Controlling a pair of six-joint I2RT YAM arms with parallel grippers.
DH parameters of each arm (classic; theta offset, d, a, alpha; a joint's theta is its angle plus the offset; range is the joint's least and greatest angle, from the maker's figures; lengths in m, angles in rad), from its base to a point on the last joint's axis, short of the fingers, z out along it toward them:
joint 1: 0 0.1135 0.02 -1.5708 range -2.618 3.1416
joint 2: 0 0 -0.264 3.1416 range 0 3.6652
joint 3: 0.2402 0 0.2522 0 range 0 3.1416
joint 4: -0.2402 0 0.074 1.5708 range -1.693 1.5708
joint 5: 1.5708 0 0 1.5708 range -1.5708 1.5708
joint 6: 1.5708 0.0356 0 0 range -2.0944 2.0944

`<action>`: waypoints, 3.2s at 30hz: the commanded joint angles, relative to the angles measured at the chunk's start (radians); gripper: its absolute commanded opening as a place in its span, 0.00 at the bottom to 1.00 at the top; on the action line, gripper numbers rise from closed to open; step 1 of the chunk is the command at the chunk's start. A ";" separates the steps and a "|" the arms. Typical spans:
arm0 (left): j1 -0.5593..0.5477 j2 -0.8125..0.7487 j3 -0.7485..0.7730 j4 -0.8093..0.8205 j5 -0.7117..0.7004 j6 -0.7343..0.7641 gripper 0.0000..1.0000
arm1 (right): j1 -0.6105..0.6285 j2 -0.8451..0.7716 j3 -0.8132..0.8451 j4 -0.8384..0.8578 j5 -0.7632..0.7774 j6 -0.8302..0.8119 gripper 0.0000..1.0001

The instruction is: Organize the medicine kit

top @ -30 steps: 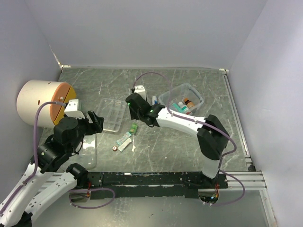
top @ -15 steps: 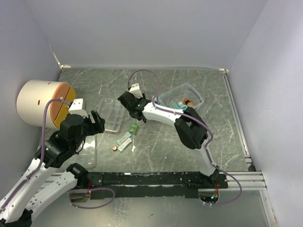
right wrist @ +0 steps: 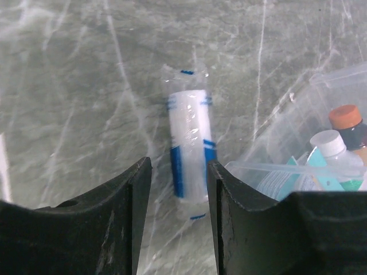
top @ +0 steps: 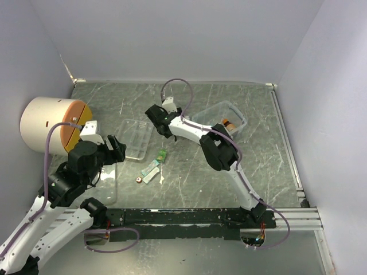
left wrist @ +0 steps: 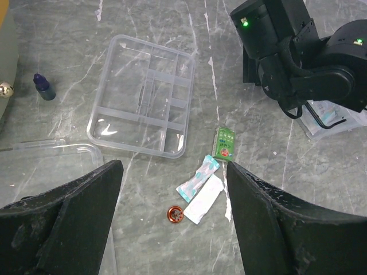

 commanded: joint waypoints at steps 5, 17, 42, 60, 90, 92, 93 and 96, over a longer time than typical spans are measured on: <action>0.007 0.016 -0.001 0.005 0.017 0.018 0.84 | -0.058 0.032 0.043 -0.020 0.033 0.029 0.44; 0.023 0.016 -0.003 0.006 0.017 0.014 0.84 | -0.075 0.021 0.009 0.040 -0.118 0.021 0.29; 0.028 0.037 -0.023 0.058 0.130 0.002 0.86 | -0.075 -0.612 -0.646 0.500 -0.886 0.103 0.00; 0.023 0.409 -0.272 0.839 0.630 -0.498 0.79 | -0.074 -0.935 -1.137 1.044 -1.157 0.601 0.00; 0.007 0.423 -0.178 0.688 0.750 -0.180 0.34 | -0.077 -0.944 -0.982 0.826 -1.336 0.339 0.48; 0.007 0.425 -0.175 0.688 0.777 -0.170 0.33 | -0.078 -0.929 -0.970 0.827 -1.374 0.345 0.46; 0.007 0.424 -0.175 0.691 0.787 -0.164 0.34 | -0.077 -0.923 -0.967 0.830 -1.388 0.350 0.44; 0.007 0.414 -0.164 0.670 0.793 -0.144 0.36 | -0.078 -0.915 -0.976 0.848 -1.418 0.371 0.32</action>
